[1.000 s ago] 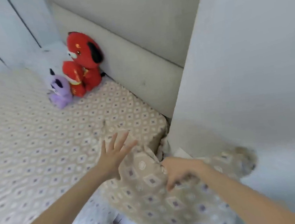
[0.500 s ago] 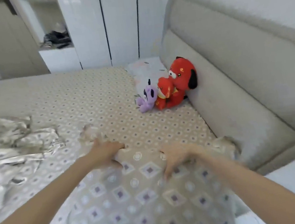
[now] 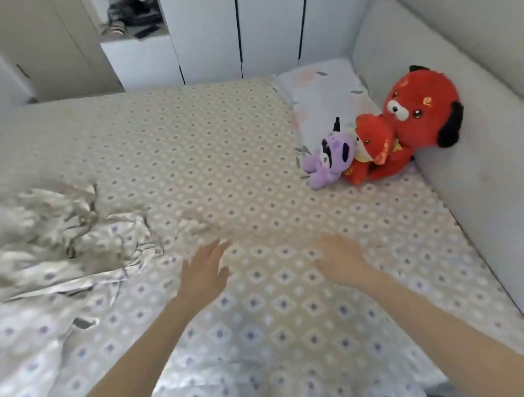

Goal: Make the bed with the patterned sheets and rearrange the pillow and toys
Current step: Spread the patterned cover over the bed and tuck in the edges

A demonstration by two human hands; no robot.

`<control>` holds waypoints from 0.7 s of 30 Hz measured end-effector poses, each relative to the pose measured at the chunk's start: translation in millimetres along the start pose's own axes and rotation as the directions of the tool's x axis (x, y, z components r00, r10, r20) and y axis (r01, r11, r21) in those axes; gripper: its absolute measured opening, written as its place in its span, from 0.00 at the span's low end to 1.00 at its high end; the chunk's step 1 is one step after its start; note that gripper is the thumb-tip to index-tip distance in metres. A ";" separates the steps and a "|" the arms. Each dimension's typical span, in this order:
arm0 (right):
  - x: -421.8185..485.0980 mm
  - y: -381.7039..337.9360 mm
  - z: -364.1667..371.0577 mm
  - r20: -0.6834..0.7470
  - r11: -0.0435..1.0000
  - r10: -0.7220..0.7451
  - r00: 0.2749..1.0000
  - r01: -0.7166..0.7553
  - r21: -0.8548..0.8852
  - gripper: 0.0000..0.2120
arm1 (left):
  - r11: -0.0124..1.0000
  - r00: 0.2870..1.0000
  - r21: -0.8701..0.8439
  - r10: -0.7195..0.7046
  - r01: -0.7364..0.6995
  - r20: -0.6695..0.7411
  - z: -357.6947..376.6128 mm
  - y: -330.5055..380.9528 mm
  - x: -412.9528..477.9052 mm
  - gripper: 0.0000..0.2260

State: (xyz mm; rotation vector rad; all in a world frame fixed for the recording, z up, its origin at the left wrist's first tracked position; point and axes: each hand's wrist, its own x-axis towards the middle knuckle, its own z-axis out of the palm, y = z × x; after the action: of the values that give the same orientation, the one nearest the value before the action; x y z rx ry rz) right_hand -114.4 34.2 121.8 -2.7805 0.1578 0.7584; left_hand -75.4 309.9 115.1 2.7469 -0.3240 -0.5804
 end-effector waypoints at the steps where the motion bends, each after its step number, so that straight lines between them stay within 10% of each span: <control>1: 7.1 -4.6 7.5 0.014 1.000 0.000 1.000 0.000 0.026 0.26 | 1.000 1.000 0.003 -0.009 0.009 0.013 5.5 -3.6 6.0 0.24; 11: 101.9 -21.3 47.9 -0.260 0.999 -0.040 0.965 0.043 0.005 0.26 | 0.999 0.985 -0.019 -0.032 0.030 -0.170 79.5 5.2 88.0 0.22; 16: 149.6 -4.3 105.5 -0.554 0.998 -0.066 0.830 0.051 -0.041 0.24 | 0.998 0.942 0.037 -0.027 0.041 -0.334 141.5 -2.1 126.0 0.22; 21: 142.2 35.7 245.1 -0.119 0.974 -0.107 0.987 0.080 -0.212 0.25 | 0.953 0.985 0.253 -0.173 0.167 0.002 246.9 -43.0 114.3 0.23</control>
State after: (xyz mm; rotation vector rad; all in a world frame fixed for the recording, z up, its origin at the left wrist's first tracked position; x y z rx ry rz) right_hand -117.1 61.1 -162.6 -3.0099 -0.0309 0.6025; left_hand -71.8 254.4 -154.7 3.0370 -0.1776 -0.6568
